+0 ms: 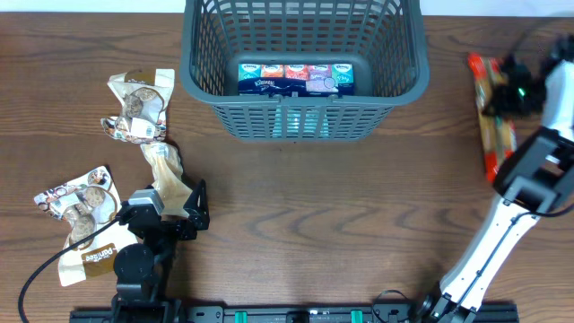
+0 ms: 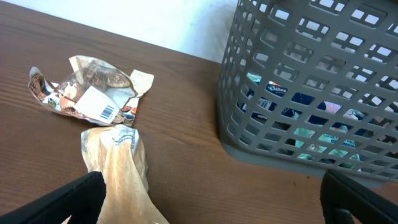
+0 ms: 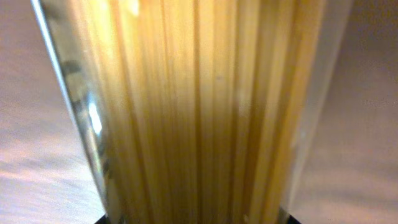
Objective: Pack container
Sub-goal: 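Lift the spaghetti package with the right gripper and lay it in the basket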
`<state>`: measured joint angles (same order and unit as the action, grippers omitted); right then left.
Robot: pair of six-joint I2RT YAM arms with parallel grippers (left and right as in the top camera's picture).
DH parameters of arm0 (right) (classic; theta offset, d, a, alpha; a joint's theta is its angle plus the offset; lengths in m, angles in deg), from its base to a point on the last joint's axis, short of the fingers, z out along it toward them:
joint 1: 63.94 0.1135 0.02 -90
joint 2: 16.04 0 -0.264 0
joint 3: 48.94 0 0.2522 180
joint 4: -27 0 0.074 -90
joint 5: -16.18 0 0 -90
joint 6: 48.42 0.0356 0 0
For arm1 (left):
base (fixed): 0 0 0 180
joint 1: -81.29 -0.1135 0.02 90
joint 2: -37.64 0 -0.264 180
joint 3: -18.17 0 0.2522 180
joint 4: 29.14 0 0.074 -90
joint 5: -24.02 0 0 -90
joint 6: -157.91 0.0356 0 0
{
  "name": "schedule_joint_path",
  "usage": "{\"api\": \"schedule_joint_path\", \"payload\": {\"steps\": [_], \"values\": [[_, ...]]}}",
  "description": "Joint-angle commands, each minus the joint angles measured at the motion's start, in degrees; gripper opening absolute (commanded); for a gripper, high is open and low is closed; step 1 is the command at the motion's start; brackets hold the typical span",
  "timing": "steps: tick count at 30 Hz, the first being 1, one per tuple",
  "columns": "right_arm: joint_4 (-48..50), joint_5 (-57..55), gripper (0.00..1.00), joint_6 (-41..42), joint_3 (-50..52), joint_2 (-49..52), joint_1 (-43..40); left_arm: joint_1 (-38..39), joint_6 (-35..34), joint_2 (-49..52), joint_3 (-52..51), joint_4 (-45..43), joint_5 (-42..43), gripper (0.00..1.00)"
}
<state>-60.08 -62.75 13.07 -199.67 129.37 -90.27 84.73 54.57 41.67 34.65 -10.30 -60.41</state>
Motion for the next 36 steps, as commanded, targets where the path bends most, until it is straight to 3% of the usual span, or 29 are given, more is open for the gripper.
{"api": "schedule_joint_path", "payload": {"steps": [1,7,14,18,26,36], "values": [[1.0,4.8,0.06,1.5,-9.0,-12.0,6.1,0.1,-0.3,0.0,-0.6,1.7,-0.2,0.99],[7.3,2.5,0.01,1.9,-17.4,-21.9,15.6,0.1,-0.3,0.0,-0.6,1.7,-0.2,0.99],[10.7,-6.3,0.01,1.5,-17.9,-28.5,23.3,0.1,-0.3,0.0,-0.6,1.7,-0.2,0.99],[10.1,-5.5,0.01,-1.9,-17.9,-29.3,25.7,0.1,-0.3,0.0,-0.6,1.7,-0.2,0.99],[5.0,7.6,0.01,-19.0,-17.8,-29.2,33.5,0.1,-0.3,0.0,-0.6,1.7,-0.2,0.98],[8.5,7.0,0.01,-20.9,-17.8,-24.6,43.4,0.1,-0.3,0.0,-0.6,1.7,-0.2,0.99]]}}
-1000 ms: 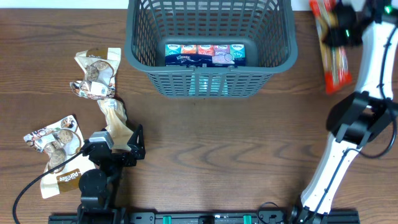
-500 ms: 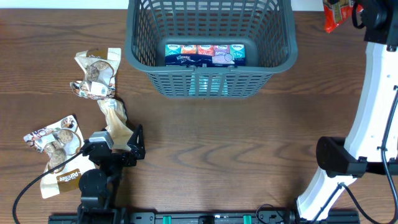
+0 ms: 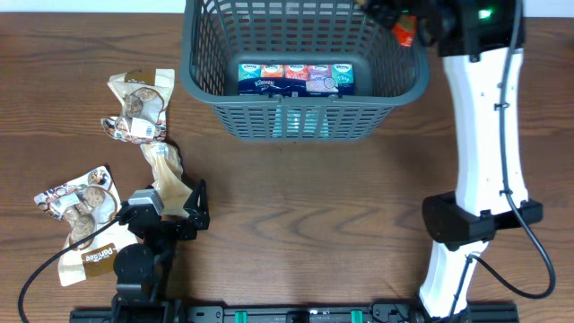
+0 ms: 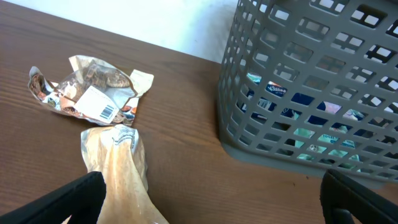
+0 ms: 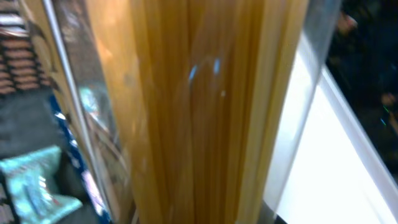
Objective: Pack container
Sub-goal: 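Lift the spaghetti package with the right gripper and lay it in the basket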
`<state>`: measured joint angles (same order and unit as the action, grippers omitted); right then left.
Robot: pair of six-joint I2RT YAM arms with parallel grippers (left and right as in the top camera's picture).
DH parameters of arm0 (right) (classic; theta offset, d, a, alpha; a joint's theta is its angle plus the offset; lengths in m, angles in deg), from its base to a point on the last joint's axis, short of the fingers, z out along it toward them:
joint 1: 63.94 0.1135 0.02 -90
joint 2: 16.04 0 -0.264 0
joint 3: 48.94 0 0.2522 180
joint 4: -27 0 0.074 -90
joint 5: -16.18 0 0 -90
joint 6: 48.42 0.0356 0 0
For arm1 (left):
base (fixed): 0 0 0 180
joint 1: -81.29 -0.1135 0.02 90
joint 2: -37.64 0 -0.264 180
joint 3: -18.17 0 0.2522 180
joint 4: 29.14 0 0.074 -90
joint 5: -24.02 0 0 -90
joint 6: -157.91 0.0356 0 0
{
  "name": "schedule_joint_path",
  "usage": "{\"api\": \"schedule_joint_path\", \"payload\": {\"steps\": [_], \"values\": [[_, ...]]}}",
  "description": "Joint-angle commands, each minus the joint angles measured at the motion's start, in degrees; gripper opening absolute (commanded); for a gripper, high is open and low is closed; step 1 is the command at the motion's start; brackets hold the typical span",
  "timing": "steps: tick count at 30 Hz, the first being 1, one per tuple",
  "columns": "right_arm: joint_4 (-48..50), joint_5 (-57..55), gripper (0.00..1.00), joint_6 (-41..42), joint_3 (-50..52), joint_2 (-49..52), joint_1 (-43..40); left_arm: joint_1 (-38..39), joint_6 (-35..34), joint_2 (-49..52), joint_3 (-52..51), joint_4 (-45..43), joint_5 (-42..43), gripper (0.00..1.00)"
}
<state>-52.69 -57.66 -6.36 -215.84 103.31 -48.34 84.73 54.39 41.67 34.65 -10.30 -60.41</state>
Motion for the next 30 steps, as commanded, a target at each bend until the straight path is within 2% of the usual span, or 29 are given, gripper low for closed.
{"api": "schedule_joint_path", "payload": {"steps": [1,14,15,17,19,22,23,28,30], "values": [[0.9,1.9,0.01,-1.5,-1.6,2.6,1.9,0.1,-0.1,0.0,-0.6,1.7,-0.2,0.99],[-8.1,1.6,0.01,-4.4,-1.6,20.2,3.5,0.1,-0.1,0.0,-0.6,1.7,-0.2,0.99],[-8.5,1.5,0.05,-4.4,-1.6,20.9,3.5,0.1,-0.1,0.0,-0.6,1.7,-0.2,0.99],[-8.9,1.1,0.52,-3.9,-1.6,21.2,3.5,0.1,-0.1,0.0,-0.6,1.7,-0.2,0.99],[-8.8,1.2,0.71,-3.7,-1.6,20.9,3.5,0.1,-0.1,0.0,-0.6,1.7,-0.2,0.99],[-8.6,1.2,0.88,-3.5,-1.7,18.8,3.5,0.1,-0.1,0.0,-0.6,1.7,-0.2,0.99],[-8.4,1.2,0.96,-3.5,-1.7,17.8,3.5,0.1,-0.1,0.0,-0.6,1.7,-0.2,0.99],[-1.2,1.2,0.99,-2.8,-1.7,8.9,1.8,0.1,-0.2,0.0,0.4,2.2,-0.2,0.99],[4.7,1.2,0.99,1.7,-1.7,4.8,-0.6,0.1,-0.1,0.1,2.7,4.6,-1.0,0.99]]}}
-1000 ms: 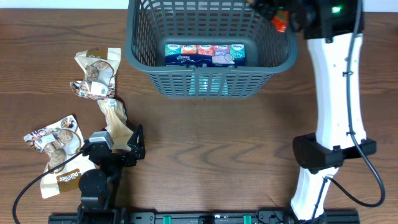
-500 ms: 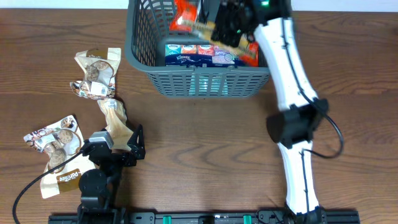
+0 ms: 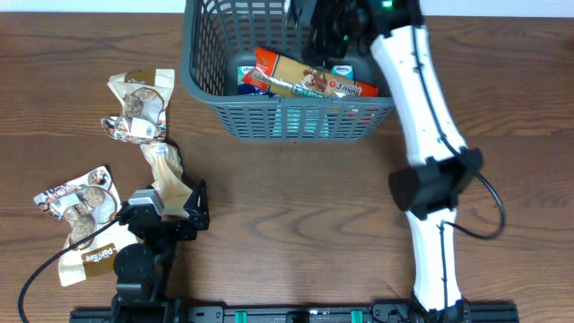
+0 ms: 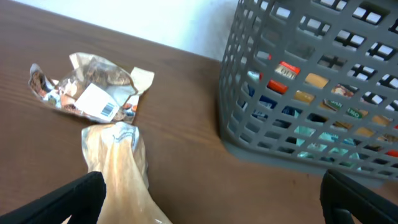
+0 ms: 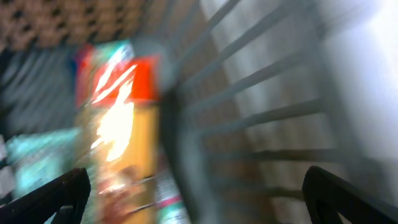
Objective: Pack container
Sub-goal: 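Lift the spaghetti package with the right gripper and lay it in the basket, then retract the right arm and reach the left gripper to a beige snack pouch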
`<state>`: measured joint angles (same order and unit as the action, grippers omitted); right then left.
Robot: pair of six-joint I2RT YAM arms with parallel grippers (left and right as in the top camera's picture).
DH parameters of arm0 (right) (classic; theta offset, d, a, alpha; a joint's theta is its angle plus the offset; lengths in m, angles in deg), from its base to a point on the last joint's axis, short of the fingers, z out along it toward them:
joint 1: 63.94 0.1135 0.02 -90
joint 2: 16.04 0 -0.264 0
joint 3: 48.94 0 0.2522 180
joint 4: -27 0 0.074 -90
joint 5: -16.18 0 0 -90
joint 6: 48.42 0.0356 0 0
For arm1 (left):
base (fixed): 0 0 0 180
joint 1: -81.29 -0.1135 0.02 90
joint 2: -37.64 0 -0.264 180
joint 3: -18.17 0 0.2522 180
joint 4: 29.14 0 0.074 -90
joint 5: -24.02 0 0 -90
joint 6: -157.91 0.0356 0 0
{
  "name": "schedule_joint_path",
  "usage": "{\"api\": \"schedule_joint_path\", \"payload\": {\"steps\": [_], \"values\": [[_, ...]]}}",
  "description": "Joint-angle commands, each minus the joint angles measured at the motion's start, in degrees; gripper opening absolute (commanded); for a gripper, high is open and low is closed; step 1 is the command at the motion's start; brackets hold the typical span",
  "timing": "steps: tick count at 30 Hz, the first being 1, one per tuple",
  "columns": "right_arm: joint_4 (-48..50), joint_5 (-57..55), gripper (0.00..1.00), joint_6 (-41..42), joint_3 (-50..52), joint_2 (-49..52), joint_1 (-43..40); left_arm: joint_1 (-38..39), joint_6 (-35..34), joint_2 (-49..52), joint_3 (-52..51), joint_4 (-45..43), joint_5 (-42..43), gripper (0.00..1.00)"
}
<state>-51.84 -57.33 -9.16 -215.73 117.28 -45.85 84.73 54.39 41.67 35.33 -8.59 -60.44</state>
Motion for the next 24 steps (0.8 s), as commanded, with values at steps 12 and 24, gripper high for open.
{"api": "schedule_joint_path", "payload": {"steps": [12,24], "values": [[-0.3,0.9,0.99,31.1,-1.7,-16.5,-28.2,0.1,3.0,30.0,46.5,37.4,-13.2,0.99],[-19.3,0.9,0.99,31.0,5.3,-7.6,-34.0,0.1,3.4,69.8,78.9,63.9,-13.1,0.99]]}}
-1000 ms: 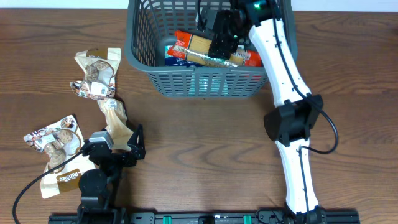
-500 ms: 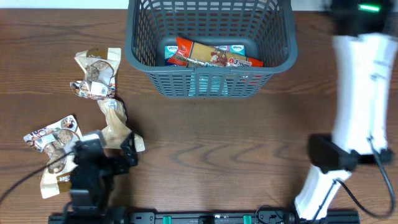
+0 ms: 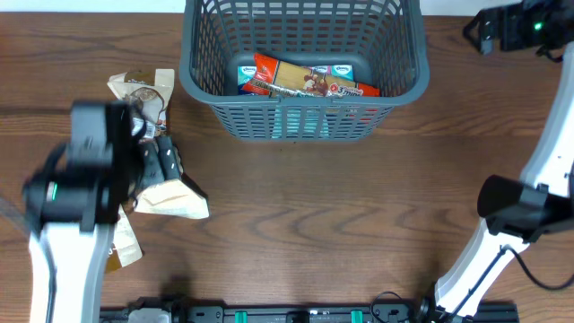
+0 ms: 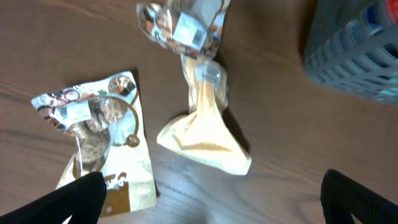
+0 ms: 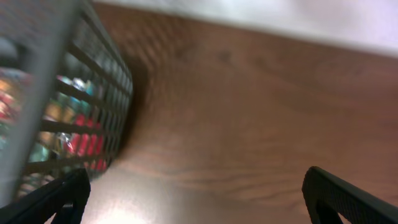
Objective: Pack container
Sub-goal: 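Retract the right arm and reach the left gripper to a beige snack pouch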
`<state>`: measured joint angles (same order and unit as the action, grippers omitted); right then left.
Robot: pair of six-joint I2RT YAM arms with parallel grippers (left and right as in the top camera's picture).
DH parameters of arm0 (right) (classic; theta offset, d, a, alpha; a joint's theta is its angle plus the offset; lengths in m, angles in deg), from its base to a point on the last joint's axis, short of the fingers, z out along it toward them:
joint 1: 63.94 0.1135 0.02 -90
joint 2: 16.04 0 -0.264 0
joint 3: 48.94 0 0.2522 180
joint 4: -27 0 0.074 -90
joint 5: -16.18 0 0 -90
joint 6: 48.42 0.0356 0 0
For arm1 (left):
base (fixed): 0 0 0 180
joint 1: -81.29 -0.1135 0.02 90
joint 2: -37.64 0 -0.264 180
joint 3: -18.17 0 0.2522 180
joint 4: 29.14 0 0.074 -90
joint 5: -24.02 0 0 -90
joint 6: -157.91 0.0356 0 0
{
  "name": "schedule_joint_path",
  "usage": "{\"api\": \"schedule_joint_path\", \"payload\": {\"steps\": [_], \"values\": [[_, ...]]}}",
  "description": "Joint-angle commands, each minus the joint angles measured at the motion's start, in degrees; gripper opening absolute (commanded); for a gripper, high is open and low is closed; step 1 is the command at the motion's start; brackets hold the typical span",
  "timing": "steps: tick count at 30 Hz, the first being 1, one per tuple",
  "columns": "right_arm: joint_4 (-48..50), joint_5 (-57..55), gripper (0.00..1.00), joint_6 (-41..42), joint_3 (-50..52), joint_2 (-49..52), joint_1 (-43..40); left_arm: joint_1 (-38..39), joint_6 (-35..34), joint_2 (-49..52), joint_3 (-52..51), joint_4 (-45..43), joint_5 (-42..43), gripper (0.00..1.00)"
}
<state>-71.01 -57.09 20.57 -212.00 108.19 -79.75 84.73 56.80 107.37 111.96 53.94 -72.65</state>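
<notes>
The grey basket [image 3: 300, 121] stands at the back middle. Inside it a spaghetti pack [image 3: 309, 79] lies slanted over a tissue pack [image 3: 345, 71]. My right gripper [image 3: 482, 31] hangs open over bare table to the right of the basket, and the right wrist view shows the basket wall [image 5: 74, 93] and the empty gripper [image 5: 199, 196]. My left gripper [image 4: 208, 202] is open, high above the snack bags: a cream bag [image 4: 205, 134], a crumpled cookie bag [image 4: 180, 18] and a flat pouch [image 4: 93, 149]. In the overhead view the left arm [image 3: 85, 179] covers part of them.
The cream bag [image 3: 175, 199] lies left of centre, near the table's front. The basket corner [image 4: 360, 56] shows at the upper right of the left wrist view. The right arm's white links [image 3: 529, 197] run down the table's right side.
My right gripper has left the basket and now hangs open over the table to its right. The left arm has come off its low rest and now looks down on the snack bags.
My right gripper was shut on the spaghetti pack at the table's right side. Then it held the pack at the basket's back right rim. Then the pack lay in the basket on the tissues. Now the right gripper is away and the left arm is raised.
</notes>
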Motion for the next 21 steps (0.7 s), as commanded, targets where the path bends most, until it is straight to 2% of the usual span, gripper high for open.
{"api": "schedule_joint_path", "payload": {"steps": [1,11,16,21], "values": [[0.2,0.6,0.99,1.3,2.9,2.3,0.0,0.1,1.1,5.8,2.2,1.4,-1.0,0.99],[6.1,0.3,0.99,1.8,18.3,6.2,0.2,0.1,1.5,17.5,1.7,0.7,-1.8,0.99],[10.2,-0.2,0.99,2.4,24.8,6.2,0.2,0.0,2.1,19.4,-1.8,-6.4,-1.8,0.99],[10.4,-0.2,0.99,2.4,26.5,6.2,0.2,-2.5,2.1,20.3,-6.1,-12.9,-1.7,0.99]]}}
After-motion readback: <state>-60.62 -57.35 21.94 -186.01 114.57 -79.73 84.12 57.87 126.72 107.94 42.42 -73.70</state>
